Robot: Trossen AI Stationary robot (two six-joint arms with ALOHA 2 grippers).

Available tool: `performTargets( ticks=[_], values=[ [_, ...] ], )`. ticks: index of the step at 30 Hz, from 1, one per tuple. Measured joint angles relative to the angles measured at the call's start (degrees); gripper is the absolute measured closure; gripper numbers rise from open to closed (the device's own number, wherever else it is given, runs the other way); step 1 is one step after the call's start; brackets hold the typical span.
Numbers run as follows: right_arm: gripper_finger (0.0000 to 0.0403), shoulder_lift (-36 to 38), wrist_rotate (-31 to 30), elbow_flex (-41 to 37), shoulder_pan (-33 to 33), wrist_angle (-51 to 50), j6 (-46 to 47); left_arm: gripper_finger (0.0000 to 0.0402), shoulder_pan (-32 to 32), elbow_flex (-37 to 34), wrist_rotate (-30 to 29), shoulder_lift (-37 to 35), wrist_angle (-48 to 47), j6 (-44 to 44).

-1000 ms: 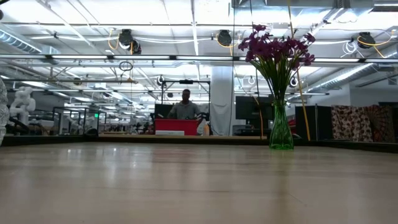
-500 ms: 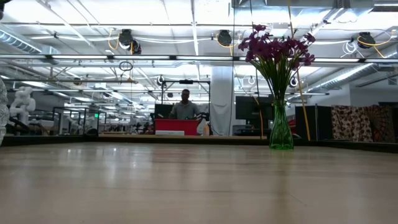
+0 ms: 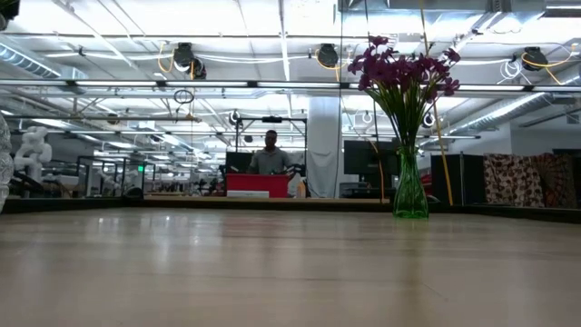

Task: Sort flowers into vase by color
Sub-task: Put the white flower into the transparent vase

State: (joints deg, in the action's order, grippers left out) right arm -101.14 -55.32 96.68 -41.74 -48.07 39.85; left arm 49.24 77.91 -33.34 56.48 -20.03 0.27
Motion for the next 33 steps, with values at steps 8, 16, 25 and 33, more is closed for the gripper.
performTargets(
  ticks=[8,16,25,33],
  values=[
    [0.0232,-0.02,-0.04,0.0,0.0,-0.19,0.44,0.0384,3.82,0.0,-7.0,2.63,-0.76,0.04],
    [0.0232,-0.02,-0.04,0.0,0.0,-0.26,1.27,0.0384,4.95,0.0,-11.36,-2.38,-3.02,1.54],
    [0.0232,-0.02,-0.1,0.0,0.0,-0.27,1.38,0.0384,4.95,-8.95,-16.33,-8.45,-1.45,-2.94],
    [0.0232,-0.02,-0.36,0.01,0.02,-0.27,1.34,0.0384,4.93,-14.36,-16.27,-7.47,7.55,-1.07]
  ],
)
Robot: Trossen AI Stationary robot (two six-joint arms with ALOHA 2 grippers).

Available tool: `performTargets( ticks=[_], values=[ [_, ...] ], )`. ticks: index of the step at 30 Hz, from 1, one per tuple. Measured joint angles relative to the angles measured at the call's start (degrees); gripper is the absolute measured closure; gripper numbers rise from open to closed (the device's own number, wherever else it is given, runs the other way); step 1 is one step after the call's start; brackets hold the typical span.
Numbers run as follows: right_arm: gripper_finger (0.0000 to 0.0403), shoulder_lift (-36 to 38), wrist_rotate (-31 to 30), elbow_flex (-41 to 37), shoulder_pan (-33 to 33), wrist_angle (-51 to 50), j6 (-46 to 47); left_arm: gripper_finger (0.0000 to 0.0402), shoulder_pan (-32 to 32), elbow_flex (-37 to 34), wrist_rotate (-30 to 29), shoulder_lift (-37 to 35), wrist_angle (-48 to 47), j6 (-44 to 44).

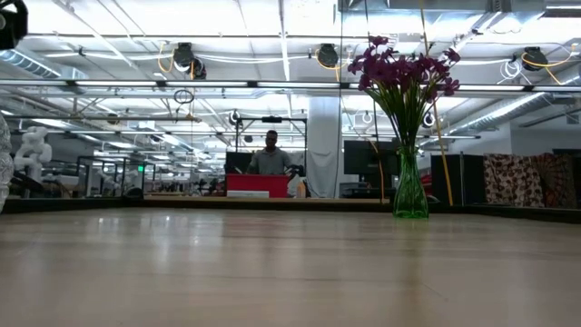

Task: Sort flowers into vase by color
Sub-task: Put the white flower into the transparent vase

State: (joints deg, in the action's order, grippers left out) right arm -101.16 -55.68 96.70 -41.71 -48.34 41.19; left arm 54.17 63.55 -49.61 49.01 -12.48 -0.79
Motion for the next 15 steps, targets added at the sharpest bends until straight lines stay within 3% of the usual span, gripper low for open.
performTargets(
  ticks=[15],
  values=[
    [0.0232,0.0,-0.23,-1.06,0.0,0.62,0.17,0.0384,4.31,-1.24,1.49,3.97,3.66,0.06]
  ],
)
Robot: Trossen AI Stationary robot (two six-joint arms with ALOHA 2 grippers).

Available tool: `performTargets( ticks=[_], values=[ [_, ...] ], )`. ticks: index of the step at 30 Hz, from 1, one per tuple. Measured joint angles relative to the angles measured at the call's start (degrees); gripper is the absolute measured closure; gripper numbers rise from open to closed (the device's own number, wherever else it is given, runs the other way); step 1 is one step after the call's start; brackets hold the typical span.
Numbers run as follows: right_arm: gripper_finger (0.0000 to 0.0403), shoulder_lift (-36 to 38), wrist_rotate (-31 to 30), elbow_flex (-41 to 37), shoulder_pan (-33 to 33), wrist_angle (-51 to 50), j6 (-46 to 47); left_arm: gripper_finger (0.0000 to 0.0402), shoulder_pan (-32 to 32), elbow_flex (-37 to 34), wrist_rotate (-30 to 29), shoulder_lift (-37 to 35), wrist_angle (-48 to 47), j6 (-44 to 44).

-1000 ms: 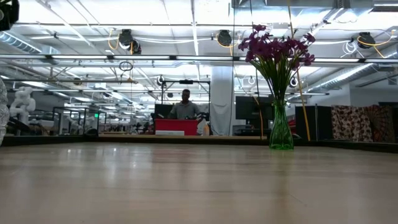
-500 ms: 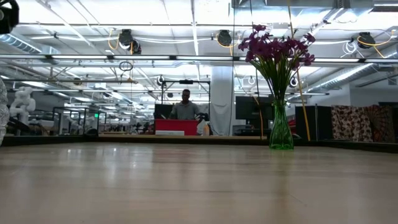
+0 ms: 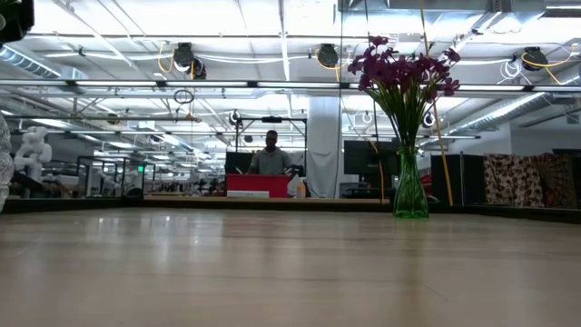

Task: Sort flowers into vase by color
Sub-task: Put the white flower into the transparent vase

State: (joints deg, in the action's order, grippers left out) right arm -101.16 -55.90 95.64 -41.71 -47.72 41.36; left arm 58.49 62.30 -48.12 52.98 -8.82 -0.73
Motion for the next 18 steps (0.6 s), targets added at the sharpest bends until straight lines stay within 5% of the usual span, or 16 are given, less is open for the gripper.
performTargets(
  ticks=[18],
  values=[
    [0.0232,-0.09,0.25,-5.18,0.36,8.1,0.18,0.0384,2.03,0.0,-3.58,13.04,4.14,0.0]
  ],
)
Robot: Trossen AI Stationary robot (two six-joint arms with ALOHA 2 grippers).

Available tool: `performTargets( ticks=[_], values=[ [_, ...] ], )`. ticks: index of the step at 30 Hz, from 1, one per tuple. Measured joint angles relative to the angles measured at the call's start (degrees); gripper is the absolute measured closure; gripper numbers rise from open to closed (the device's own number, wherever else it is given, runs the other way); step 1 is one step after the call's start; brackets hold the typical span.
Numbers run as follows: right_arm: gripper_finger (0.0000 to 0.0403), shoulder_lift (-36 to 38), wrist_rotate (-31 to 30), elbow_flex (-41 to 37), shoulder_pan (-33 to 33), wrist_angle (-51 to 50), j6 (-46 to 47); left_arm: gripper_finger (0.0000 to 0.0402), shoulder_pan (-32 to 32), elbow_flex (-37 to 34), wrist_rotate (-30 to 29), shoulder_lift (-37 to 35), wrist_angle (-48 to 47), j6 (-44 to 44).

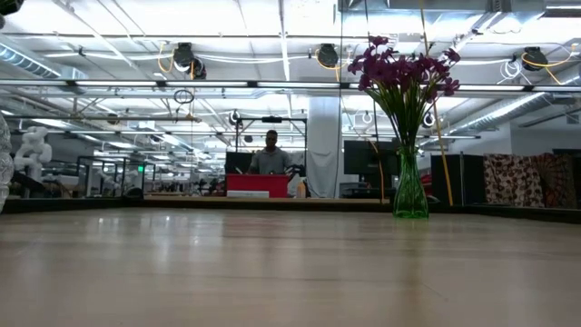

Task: Sort flowers into vase by color
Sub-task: Put the white flower into the transparent vase

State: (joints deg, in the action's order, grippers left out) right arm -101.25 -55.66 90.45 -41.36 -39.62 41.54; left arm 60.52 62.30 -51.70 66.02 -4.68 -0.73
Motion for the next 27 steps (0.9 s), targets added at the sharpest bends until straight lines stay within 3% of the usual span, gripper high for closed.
performTargets(
  ticks=[18,27],
  values=[
    [0.0232,0.04,0.0,0.0,0.01,0.44,-0.22,0.0384,1.77,0.0,-6.98,8.23,1.37,-0.04],
    [0.0232,0.05,0.0,0.0,0.0,0.45,-0.22,0.0384,1.12,-0.26,-7.35,9.64,1.31,-0.37]
  ],
)
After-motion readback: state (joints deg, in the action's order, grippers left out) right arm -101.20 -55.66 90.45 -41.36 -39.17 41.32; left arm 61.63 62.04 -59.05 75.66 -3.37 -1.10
